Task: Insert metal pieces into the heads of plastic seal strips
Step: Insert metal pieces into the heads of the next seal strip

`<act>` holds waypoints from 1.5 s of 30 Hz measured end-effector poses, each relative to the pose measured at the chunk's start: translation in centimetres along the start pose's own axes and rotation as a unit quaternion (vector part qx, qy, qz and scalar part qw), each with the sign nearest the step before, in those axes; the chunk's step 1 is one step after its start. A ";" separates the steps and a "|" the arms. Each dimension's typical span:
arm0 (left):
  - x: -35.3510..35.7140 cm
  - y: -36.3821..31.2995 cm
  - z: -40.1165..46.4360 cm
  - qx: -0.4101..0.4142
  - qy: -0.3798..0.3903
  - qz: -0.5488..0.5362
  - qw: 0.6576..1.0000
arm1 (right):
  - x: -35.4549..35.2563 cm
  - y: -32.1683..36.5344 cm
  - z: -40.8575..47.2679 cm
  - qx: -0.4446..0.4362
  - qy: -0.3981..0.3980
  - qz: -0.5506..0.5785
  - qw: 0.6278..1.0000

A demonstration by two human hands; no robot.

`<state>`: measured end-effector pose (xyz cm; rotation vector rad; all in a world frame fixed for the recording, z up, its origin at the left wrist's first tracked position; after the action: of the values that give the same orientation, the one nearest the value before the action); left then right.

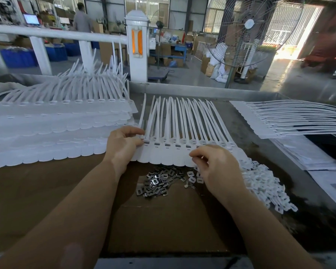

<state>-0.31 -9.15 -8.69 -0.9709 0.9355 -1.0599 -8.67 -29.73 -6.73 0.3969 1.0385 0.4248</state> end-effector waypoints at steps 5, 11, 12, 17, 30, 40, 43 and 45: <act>0.0 -0.1 -0.1 -0.002 0.000 -0.002 1.000 | 0.2 -0.7 -0.3 -0.004 -0.025 0.026 0.999; -0.1 0.0 0.0 -0.005 0.002 0.008 1.000 | 0.1 -0.6 -0.8 -0.014 -0.029 0.025 0.999; -0.1 -0.1 -0.1 -0.004 0.003 0.011 1.000 | 0.0 -0.5 -0.9 -0.022 -0.029 0.022 0.999; -0.1 -0.1 -0.1 0.002 0.003 0.022 1.000 | 0.1 0.1 -1.2 -0.097 0.023 -0.003 0.995; 0.1 -0.2 -0.2 -0.004 0.007 0.012 1.000 | -0.4 -0.1 -1.2 -0.041 -0.031 0.025 0.998; 0.0 -0.1 -0.1 0.001 0.004 0.021 1.000 | -2.2 0.0 -1.6 0.005 0.111 -0.027 0.993; 0.1 -0.1 -0.1 -0.002 0.004 0.019 1.000 | -3.1 -0.2 -1.8 0.016 0.184 -0.042 0.982; 0.1 -0.1 -0.1 -0.002 0.004 0.018 1.000 | -3.5 -0.3 -1.9 0.025 0.240 -0.057 0.969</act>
<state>-0.37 -9.25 -8.67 -0.9512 0.9587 -1.0334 -11.83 -31.52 -5.19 0.2823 1.5377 0.4001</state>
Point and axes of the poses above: each hand's wrist, its own z-axis towards the middle knuckle, its own x-axis out of the palm, y = z × x, the point moved 2 cm from there along z, towards the middle knuckle, and after that the axes turned 12 degrees about x, right-handed, at the moved point
